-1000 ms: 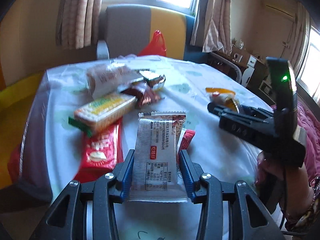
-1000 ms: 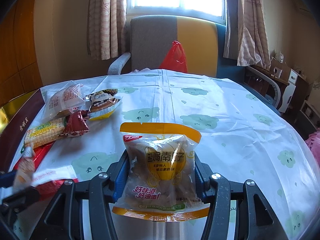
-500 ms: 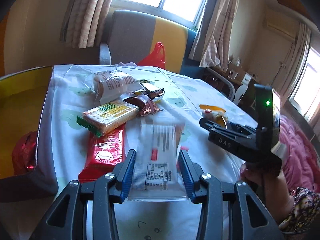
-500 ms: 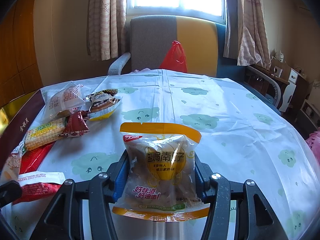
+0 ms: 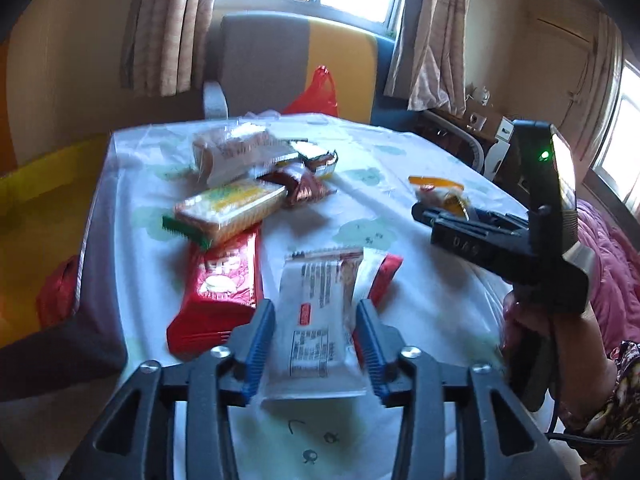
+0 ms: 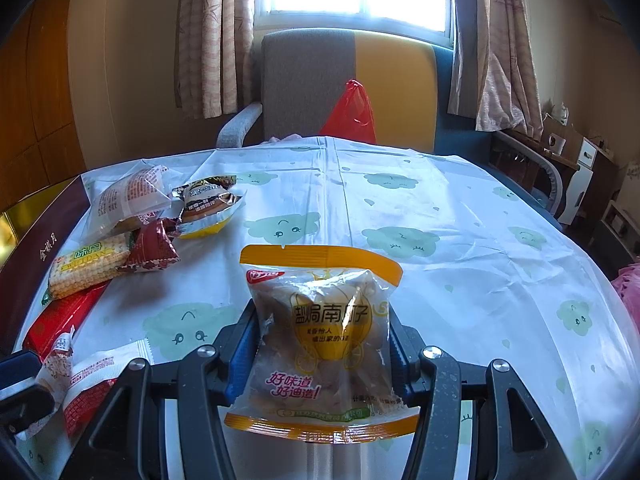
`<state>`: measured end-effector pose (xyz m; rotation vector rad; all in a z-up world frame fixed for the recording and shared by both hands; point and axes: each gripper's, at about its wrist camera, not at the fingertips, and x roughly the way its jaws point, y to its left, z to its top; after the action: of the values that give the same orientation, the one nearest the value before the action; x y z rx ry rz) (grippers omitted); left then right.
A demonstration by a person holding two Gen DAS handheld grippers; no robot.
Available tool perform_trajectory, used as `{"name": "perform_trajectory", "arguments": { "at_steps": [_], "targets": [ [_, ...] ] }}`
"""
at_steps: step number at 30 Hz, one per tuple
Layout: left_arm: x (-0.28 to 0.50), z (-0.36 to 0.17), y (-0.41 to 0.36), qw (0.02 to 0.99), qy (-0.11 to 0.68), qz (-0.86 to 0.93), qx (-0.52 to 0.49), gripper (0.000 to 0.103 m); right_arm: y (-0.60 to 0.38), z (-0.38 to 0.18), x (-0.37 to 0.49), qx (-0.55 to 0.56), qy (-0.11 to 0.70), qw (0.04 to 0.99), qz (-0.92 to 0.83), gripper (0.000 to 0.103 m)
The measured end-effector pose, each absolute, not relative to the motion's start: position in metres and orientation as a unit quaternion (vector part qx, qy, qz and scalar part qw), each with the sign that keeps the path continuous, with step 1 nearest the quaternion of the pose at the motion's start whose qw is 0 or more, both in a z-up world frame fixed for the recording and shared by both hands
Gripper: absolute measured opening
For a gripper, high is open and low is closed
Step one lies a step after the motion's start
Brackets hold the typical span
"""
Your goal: Organize snacks
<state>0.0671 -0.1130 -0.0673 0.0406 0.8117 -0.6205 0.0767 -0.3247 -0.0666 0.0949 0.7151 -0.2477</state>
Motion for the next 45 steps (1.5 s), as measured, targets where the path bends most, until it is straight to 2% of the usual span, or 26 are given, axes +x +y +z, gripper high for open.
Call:
{"name": "perform_trajectory", "arguments": {
  "at_steps": [3,6,7,15,23,36,45],
  "targets": [
    [0.068,-0.074,-0.115,0.862,0.404,-0.308,0.015,0.046,-0.325,-0.067,0.077,0.047,0.351,0.928,-0.119,0.057],
    [0.062,-0.074,-0.118,0.866,0.392,-0.309,0.029,0.045,-0.326,-0.067,0.078,0.047,0.350,0.928,-0.120,0.057],
    [0.061,-0.074,-0.118,0.867,0.390,-0.309,0.030,0.041,-0.325,-0.067,0.078,0.047,0.350,0.928,-0.120,0.057],
    [0.057,-0.053,-0.100,0.881,0.358,-0.309,-0.008,0.040,-0.319,-0.058,0.064,0.038,0.315,0.941,-0.119,0.056],
    [0.047,-0.031,-0.078,0.898,0.335,-0.284,-0.007,0.040,-0.304,-0.056,0.063,0.039,0.344,0.932,-0.105,0.056],
    [0.069,-0.004,-0.001,0.932,0.304,-0.193,-0.044,0.040,-0.230,-0.025,0.048,0.087,0.323,0.942,-0.004,0.056],
    [0.101,-0.019,0.056,0.930,0.346,-0.114,-0.054,0.041,-0.167,0.007,0.054,0.088,0.310,0.943,0.088,0.056]
  ]
}}
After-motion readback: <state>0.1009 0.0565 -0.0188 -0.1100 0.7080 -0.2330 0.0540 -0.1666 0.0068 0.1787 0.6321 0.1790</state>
